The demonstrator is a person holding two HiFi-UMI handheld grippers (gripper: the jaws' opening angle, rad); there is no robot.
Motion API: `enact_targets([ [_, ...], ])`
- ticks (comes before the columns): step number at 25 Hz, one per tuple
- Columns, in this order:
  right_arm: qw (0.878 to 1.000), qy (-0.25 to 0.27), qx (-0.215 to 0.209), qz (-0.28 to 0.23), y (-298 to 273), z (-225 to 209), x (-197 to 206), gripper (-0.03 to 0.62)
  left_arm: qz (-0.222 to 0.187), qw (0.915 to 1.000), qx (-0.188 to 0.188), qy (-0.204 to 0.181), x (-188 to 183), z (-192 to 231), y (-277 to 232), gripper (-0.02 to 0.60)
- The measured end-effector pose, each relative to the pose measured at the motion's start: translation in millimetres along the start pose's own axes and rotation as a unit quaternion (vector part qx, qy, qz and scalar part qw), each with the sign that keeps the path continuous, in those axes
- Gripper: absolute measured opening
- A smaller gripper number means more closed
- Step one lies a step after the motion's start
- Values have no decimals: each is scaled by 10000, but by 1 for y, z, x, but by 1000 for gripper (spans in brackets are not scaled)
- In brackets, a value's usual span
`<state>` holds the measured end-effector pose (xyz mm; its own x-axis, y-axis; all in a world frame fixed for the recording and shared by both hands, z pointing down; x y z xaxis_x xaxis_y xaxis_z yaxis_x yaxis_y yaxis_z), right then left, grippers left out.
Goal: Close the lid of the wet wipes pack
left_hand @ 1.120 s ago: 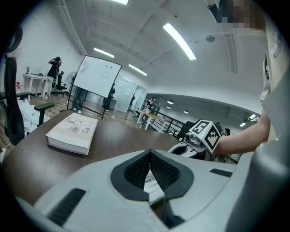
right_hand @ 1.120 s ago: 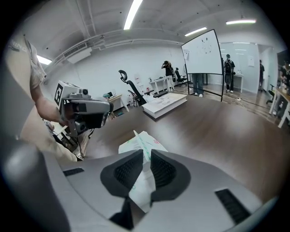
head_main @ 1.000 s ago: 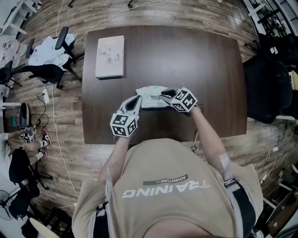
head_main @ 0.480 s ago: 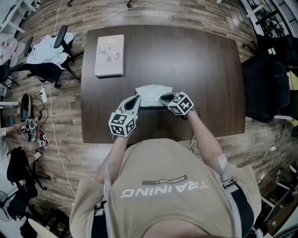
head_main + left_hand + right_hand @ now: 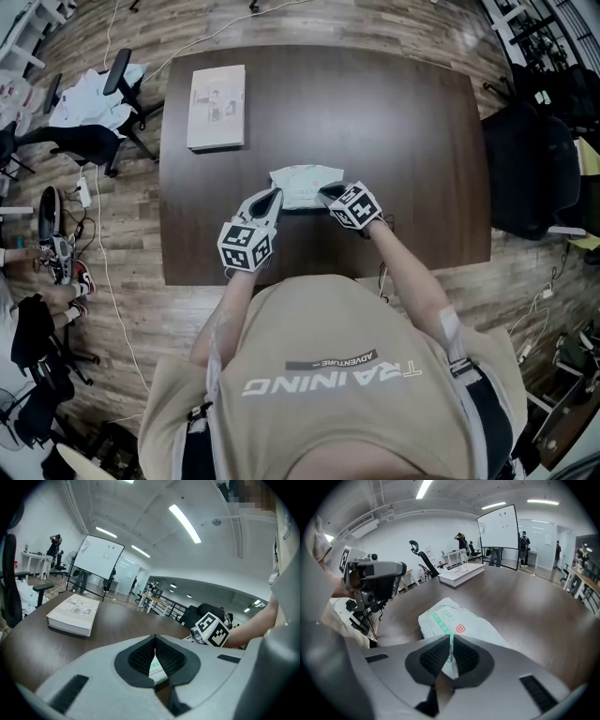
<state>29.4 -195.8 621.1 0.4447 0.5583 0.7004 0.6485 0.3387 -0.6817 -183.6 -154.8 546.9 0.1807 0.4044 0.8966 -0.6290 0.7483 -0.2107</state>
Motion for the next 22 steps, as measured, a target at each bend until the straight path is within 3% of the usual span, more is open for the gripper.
enact_targets([
  [4, 9995, 229, 95, -176, 11, 5, -14, 23, -89, 10000, -11, -16, -5, -1, 1, 11],
  [9, 9985, 106, 103, -533, 19, 8, -35, 17, -189, 9998, -35, -25, -11, 0, 7, 11],
  [22, 9994, -89, -142, -308, -5, 14, -34, 15, -186, 9998, -120, -15, -9, 6, 16, 11],
])
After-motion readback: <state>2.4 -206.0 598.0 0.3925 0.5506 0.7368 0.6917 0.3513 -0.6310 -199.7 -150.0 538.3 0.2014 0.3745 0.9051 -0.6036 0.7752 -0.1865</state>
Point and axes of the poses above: the fingertips, and each gripper's own axes: y backward along the fingers, z to its left, x out of its underside, the point moved 9 cm from there along y, backward along the fingers, and after that the axes turned 9 degrees about -z, right-handed, at the moved point
